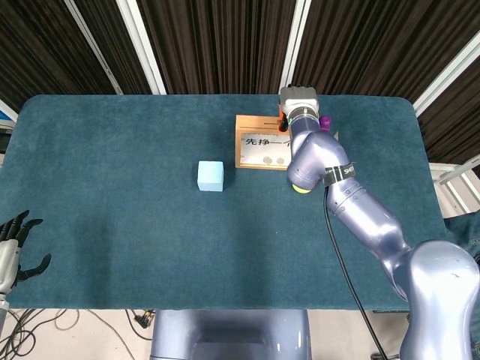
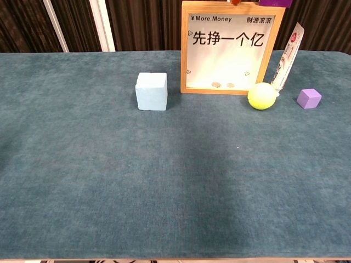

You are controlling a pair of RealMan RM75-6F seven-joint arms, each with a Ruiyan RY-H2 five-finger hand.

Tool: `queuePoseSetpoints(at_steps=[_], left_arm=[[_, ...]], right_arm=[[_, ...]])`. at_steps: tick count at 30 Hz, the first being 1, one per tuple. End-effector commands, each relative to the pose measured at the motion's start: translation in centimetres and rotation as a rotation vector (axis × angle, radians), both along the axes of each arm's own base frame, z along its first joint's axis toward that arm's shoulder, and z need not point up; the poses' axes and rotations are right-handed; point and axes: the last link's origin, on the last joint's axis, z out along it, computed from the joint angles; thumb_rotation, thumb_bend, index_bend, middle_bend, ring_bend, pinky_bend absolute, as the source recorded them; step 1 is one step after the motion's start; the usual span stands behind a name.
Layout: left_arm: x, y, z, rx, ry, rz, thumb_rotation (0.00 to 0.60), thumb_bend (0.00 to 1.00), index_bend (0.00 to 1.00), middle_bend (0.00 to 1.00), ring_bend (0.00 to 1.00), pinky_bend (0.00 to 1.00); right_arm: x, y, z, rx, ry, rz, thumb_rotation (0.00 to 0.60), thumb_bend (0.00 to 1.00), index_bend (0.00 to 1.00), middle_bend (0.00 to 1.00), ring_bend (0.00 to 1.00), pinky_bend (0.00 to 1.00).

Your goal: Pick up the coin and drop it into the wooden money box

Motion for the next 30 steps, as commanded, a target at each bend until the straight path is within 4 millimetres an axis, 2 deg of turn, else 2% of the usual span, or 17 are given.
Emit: queuePoseSetpoints(at_steps=[1, 30], left_arm=[[0.02, 0.01, 0.01, 0.002, 0.000, -0.001, 0.600, 0.32, 0.20, 0.00, 0.00, 0.02], [0.01, 0.00, 0.00, -0.001, 0.002, 0.009, 0.600, 0.32, 0.20, 0.00, 0.00, 0.02]], right_arm=[[0.03, 0.02, 0.04, 0.002, -0.001, -0.002, 0.600, 0.54, 0.66, 0.02, 0.00, 0.00], [-0.15, -0.06, 0.14, 0.002, -0.007, -0.006, 0.600, 0.54, 0.56, 0.00, 0.00, 0.00]])
